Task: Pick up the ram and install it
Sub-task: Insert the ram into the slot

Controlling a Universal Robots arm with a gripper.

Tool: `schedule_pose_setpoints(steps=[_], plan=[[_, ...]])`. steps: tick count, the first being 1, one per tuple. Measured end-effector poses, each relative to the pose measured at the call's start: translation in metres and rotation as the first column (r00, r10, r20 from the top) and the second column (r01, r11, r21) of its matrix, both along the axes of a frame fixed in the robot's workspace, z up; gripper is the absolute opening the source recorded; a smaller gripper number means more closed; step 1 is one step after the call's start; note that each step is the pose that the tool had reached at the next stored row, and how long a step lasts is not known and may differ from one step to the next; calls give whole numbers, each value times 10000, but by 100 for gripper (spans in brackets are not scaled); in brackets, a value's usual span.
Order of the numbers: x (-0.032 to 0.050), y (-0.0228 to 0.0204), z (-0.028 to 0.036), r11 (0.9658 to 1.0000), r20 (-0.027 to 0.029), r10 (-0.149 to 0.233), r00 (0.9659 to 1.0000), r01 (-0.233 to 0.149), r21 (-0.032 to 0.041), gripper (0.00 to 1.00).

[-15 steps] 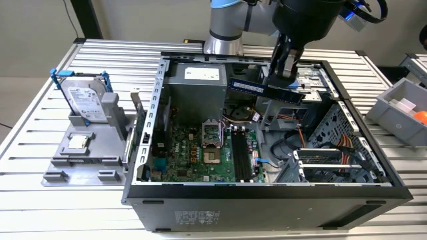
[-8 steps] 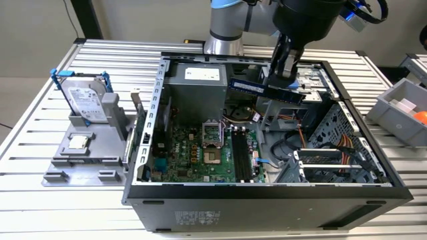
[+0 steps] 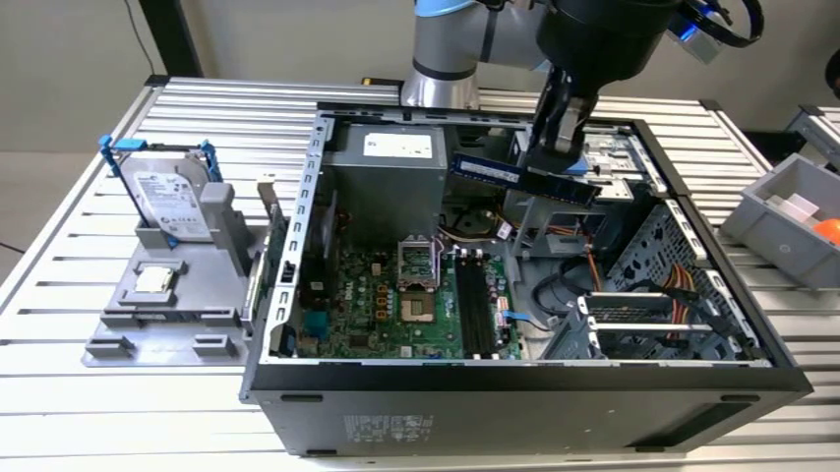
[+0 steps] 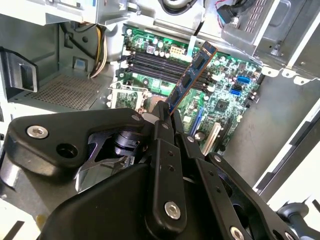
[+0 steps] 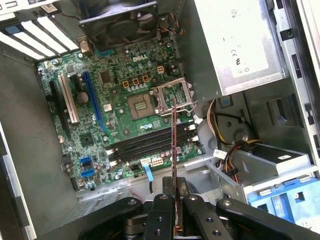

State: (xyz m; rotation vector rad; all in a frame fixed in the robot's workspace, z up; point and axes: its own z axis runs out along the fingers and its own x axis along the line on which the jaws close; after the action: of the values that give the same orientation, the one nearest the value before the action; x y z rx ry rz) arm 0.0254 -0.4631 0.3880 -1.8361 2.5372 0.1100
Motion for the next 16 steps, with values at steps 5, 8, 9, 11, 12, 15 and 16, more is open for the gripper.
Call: schedule_pose_setpoints(steps=[5,8,9,11,12,15,16], plan=[[0,0,0,10000,0,-54,10000,54,0,0],[0,0,0,10000,0,-84,10000,84,1,0],[0,0,0,10000,0,-94,10000,94,0,0],[0,0,0,9999,0,-112,9999,112,0,0],[0,0,0,9999,0,-122,9999,122,0,0],[0,0,0,9999,0,-151,9999,151,0,0],[0,0,0,9999,0,-161,9999,161,1,0]])
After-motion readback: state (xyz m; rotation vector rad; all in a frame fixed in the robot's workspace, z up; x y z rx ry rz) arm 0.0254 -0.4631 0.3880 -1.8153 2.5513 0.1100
